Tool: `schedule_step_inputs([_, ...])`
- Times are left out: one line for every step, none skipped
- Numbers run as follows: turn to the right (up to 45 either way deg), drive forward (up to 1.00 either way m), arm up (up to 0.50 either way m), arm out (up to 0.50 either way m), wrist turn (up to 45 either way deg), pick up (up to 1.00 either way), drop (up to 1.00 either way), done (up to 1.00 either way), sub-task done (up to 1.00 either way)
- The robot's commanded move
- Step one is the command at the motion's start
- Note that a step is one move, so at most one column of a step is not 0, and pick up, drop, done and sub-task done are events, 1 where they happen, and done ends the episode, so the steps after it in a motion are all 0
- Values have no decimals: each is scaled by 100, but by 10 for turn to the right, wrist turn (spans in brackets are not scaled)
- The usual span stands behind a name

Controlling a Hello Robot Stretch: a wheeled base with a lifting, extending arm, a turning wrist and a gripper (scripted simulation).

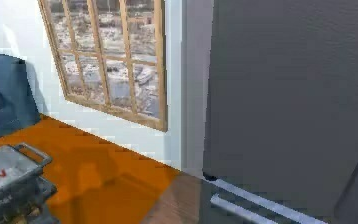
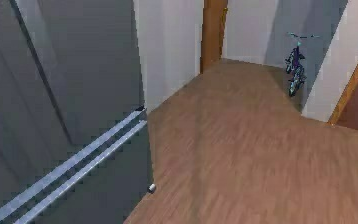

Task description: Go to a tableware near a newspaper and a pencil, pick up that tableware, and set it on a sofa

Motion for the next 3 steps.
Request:
schedule_step_inputs([-450, 0, 0, 0, 0, 0, 0, 0, 0])
schedule_step_inputs([-450, 0, 0, 0, 0, 0, 0, 0, 0])
schedule_step_inputs([-240, 0, 0, 0, 0, 0, 0, 0, 0])
